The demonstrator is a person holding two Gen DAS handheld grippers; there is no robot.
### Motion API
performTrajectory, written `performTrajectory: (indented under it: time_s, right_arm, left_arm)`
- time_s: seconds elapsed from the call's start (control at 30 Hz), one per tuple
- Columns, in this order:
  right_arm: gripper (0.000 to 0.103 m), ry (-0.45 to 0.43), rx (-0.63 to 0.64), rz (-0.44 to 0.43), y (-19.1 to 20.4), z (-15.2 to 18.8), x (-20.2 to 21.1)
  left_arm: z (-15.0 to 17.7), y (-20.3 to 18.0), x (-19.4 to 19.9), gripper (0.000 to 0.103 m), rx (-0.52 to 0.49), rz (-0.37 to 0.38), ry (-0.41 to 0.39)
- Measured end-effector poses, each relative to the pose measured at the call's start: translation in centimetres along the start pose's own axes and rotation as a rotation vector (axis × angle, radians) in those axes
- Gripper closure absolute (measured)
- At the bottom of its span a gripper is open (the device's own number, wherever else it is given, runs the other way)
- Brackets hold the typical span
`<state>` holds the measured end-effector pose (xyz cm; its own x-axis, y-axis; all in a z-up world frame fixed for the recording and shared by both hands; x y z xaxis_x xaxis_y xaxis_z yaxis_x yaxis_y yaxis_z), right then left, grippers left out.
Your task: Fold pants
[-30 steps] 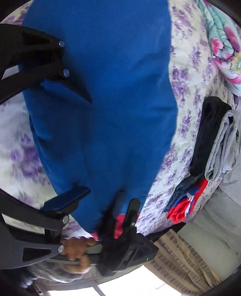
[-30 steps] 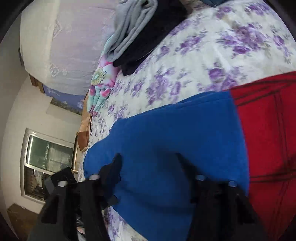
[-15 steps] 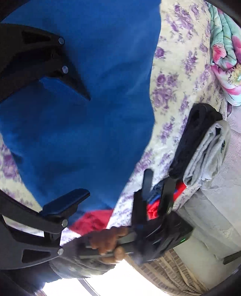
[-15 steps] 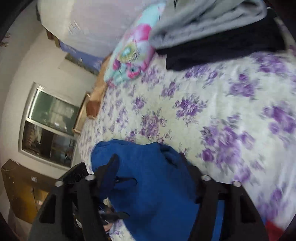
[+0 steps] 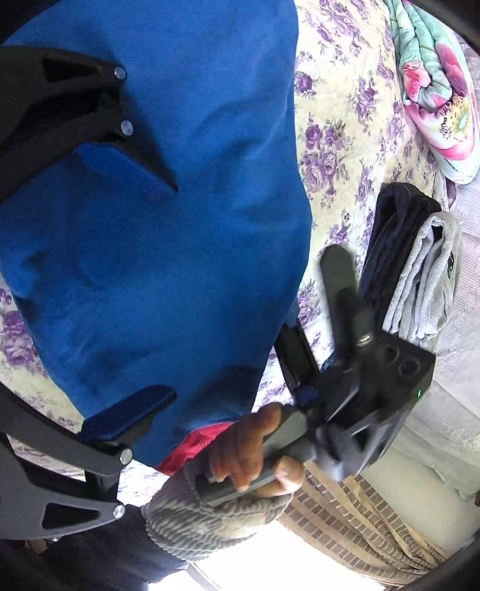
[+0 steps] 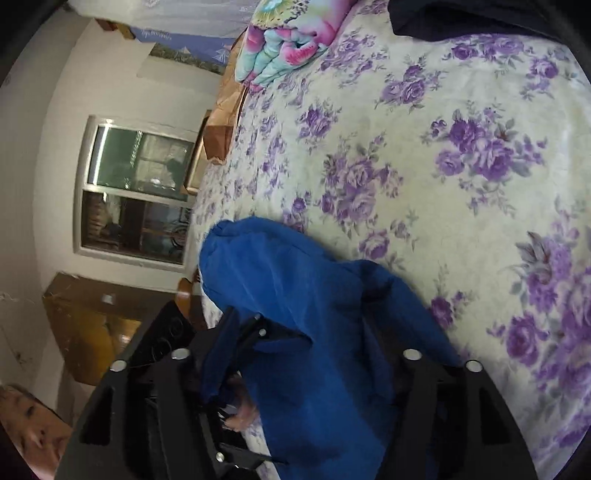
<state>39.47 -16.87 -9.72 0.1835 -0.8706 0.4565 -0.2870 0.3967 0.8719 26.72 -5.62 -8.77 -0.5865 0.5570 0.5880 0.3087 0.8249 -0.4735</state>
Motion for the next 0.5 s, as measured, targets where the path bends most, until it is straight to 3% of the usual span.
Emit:
performTrajectory:
  time_s: [0.13,0.23,0.37,0.43,0.5]
  right_arm:
    - [0.031,-0.176,-0.135,-0.094,-0.8,-1.7,1.0]
    - [0.031,-0.226,-0.186,-0.116,-2.0,-1.9,2.0]
    - [0.033,-0.263,-0.137,-0.031,-2.3,-1.8,3.5]
    - [0.031,-0.328,-0.09,0.048,-1.7,-1.8,5.2]
    - [0.033,-0.35,-0.011,0.058,-0.3,-1.3,5.5]
  left_arm:
    - [0.1,-0.2,0.0,0.005,-0.008,-0.006,-0.002]
    - [0.3,-0.3,-0.1,0.005,-0.021,-0.013,-0.003]
    - [0.2,-0.2,-0.2,0.005,-0.024,-0.015,0.0]
    - [0.2,-0.2,-0.2,0.005,-0.023,-0.014,-0.001]
    - [0.2,-0.2,-0.2,0.005,-0.022,-0.013,-0.001]
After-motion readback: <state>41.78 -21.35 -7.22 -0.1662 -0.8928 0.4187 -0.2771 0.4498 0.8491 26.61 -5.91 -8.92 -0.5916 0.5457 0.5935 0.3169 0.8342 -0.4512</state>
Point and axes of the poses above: each gripper's, at about its wrist camera, not at the fingertips, and x roughly against the way its jaws point, y to its left, z to its underside, the point moved 4 cm from there along -x, roughly the way its jaws point, and after that the axes turned 9 degrees about -y, right-handed, at the moved point
